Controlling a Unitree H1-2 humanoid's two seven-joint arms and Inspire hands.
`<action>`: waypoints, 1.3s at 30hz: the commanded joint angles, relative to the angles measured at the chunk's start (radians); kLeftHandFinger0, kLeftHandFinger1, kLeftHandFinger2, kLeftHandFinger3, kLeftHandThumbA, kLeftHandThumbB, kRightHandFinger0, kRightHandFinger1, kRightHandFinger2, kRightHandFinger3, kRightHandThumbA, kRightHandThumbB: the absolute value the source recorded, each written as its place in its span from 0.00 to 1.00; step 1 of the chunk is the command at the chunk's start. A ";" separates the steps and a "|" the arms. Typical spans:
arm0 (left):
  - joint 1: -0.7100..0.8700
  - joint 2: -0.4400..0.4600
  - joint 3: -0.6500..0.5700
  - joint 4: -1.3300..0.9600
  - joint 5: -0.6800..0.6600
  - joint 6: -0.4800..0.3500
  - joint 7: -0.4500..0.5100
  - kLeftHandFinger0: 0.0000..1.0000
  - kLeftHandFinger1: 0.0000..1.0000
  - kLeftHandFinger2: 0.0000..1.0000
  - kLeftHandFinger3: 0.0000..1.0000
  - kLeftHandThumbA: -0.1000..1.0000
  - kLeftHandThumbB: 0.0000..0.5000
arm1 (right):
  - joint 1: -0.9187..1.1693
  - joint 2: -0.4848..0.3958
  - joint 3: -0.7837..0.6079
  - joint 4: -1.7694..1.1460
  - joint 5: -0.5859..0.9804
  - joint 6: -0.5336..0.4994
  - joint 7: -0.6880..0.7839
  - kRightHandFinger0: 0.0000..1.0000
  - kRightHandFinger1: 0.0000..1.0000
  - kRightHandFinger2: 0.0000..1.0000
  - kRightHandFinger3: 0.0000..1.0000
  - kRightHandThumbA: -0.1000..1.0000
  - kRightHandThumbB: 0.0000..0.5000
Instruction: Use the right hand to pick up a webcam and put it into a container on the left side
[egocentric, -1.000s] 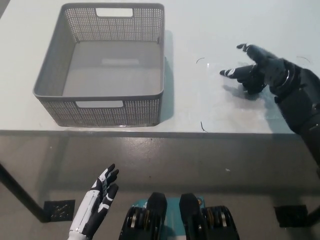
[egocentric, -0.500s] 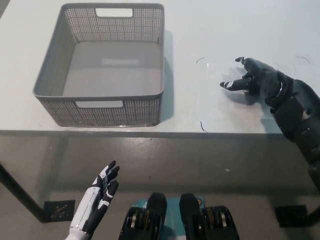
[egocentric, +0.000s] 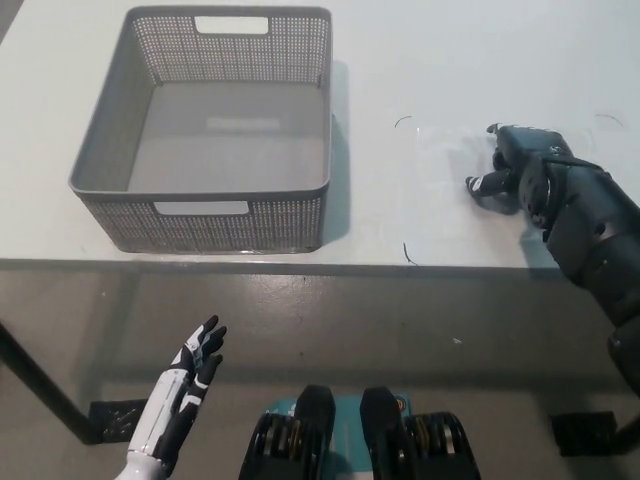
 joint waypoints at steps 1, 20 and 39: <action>0.001 0.010 0.009 -0.032 -0.029 -0.036 -0.007 1.00 1.00 1.00 1.00 0.94 0.05 | -0.007 -0.003 0.064 0.032 -0.069 0.061 -0.013 1.00 1.00 1.00 1.00 0.75 1.00; 0.001 0.013 0.026 -0.037 -0.059 -0.041 -0.010 1.00 1.00 1.00 1.00 0.94 0.00 | 0.012 -0.023 -0.011 0.047 0.027 0.064 -0.101 0.00 0.06 0.28 1.00 0.12 0.44; 0.000 0.015 0.048 -0.043 -0.055 -0.039 -0.003 0.96 0.98 1.00 1.00 0.98 0.00 | 0.012 -0.034 -0.388 0.022 0.242 -0.166 -0.313 0.00 0.02 0.18 0.17 0.00 0.48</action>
